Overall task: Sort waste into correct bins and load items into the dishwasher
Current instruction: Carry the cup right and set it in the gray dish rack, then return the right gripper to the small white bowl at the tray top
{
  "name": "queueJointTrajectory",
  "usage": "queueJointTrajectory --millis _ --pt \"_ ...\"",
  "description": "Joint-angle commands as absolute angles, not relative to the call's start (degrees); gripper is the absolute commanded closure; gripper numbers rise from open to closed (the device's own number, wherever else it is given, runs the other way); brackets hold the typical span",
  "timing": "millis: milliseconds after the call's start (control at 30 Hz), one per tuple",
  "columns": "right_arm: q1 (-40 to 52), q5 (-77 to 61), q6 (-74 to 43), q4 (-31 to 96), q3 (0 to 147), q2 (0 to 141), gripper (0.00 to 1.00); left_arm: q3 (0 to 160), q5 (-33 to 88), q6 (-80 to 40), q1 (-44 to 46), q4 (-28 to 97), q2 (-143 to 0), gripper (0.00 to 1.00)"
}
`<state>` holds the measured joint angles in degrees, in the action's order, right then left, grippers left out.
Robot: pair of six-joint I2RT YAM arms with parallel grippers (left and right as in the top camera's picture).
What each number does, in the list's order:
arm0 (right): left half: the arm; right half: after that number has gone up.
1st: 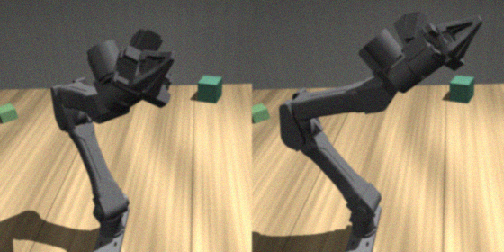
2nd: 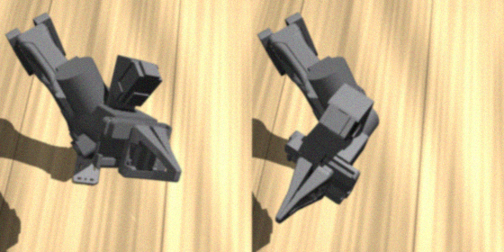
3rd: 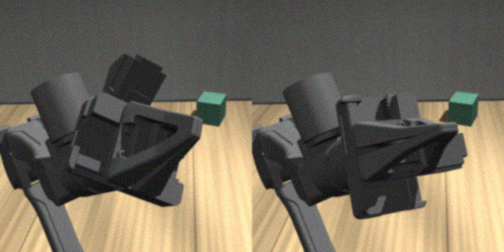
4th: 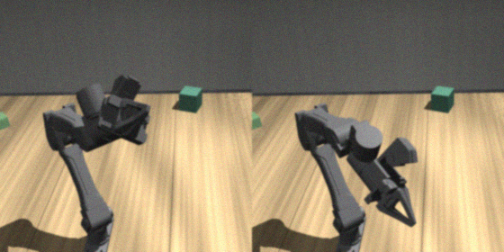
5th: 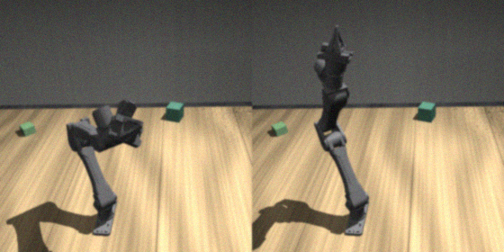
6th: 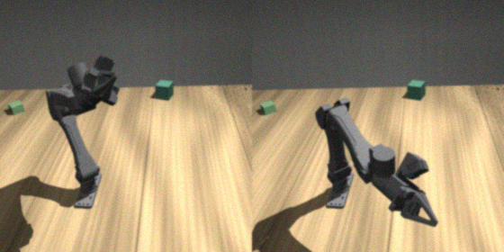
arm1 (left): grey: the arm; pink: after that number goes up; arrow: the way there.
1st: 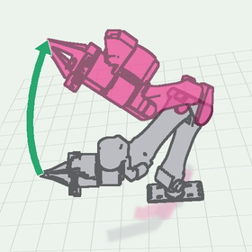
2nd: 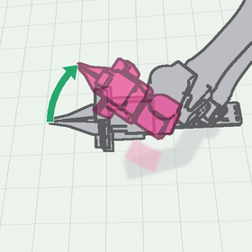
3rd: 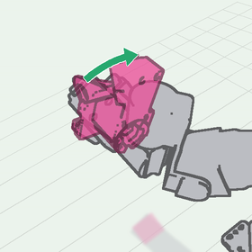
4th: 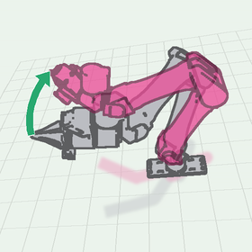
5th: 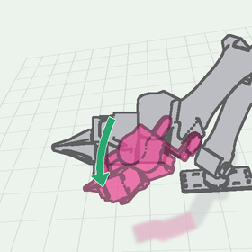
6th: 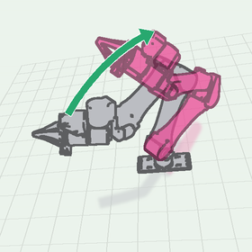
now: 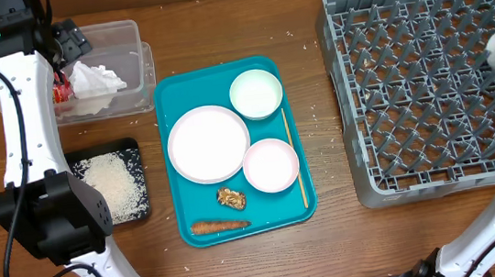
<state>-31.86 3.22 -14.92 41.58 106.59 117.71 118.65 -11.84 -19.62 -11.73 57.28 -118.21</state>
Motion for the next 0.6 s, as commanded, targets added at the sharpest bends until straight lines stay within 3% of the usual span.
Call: queueJointTrajectory --millis 0,267,333,433,567 --pt "-31.4 2.44 -14.79 42.5 106.96 115.28 0.15 118.54 -12.43 -20.78 -11.55 57.17 -118.19 0.0" --pt "-29.95 -14.48 -14.17 44.07 106.96 106.52 0.14 118.54 -12.43 -20.78 -11.55 57.17 -118.19 0.0" --pt "-28.49 -24.99 -10.68 44.25 106.96 104.25 0.03 118.54 -12.43 -20.8 -11.55 57.17 -118.19 0.0" --pt "-24.51 -40.27 -3.75 44.93 106.96 102.06 0.0 118.54 -12.4 -20.8 -11.55 57.17 -118.19 0.0" --pt "-15.05 -39.57 -2.74 48.56 106.96 101.34 0.0 118.54 -12.43 -20.78 -11.55 57.17 -118.19 0.0"
